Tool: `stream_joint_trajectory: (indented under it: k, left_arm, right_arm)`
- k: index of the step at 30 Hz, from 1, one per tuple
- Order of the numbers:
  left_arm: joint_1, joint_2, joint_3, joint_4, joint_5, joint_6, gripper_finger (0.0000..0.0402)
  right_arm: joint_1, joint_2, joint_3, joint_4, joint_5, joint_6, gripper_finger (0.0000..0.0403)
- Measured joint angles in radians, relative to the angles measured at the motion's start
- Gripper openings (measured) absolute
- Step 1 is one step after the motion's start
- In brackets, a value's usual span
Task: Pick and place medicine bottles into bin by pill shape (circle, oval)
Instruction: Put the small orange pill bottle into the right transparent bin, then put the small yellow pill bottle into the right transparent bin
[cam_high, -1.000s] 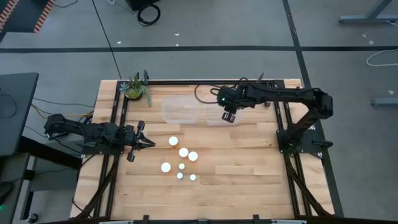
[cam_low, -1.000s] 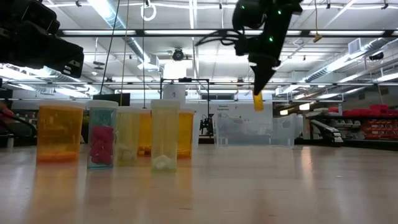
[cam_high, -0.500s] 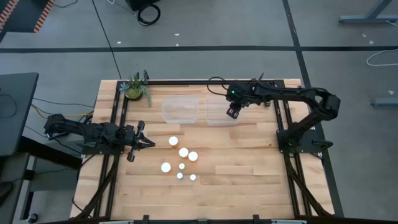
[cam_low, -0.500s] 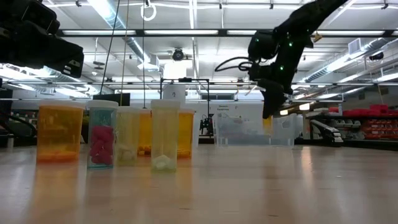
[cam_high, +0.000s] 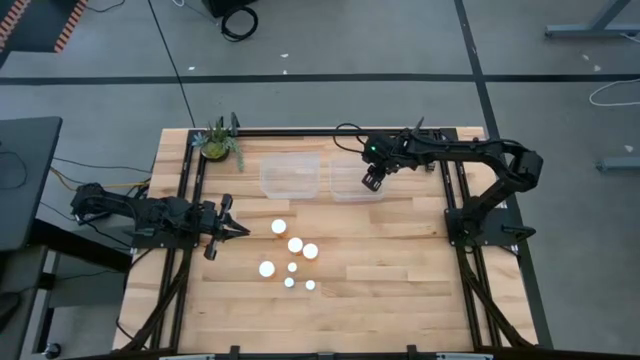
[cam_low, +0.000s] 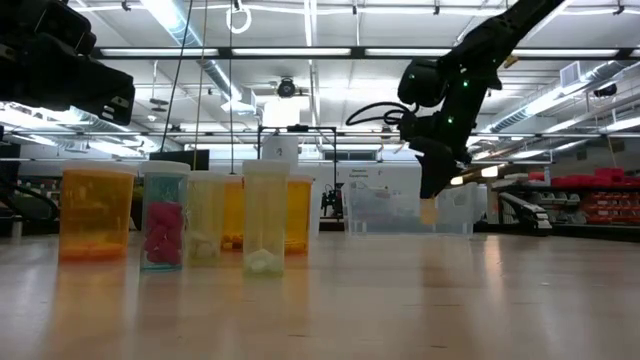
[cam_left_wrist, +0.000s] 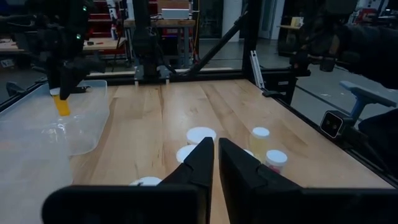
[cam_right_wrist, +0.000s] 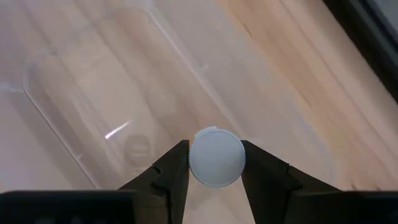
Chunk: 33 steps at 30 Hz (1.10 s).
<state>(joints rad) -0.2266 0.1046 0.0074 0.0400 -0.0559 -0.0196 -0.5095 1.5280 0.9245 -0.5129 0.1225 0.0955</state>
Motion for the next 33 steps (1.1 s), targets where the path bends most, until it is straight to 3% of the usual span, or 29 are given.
stream_joint_trajectory:
  k: [15,24,33]
  left_arm:
    - [0.0,0.0,0.0,0.0,0.0,0.0,0.0036]
    - [0.0,0.0,0.0,0.0,0.0,0.0,0.0034]
    - [0.0,0.0,0.0,0.0,0.0,0.0,0.0038]
  right_arm:
    - [-0.006,0.0,-0.059,0.072,0.001,0.001,0.0143]
    - [-0.006,0.0,-0.059,0.07,0.003,-0.002,0.0172]
    - [0.007,0.0,0.083,-0.12,0.04,0.006,0.0182]
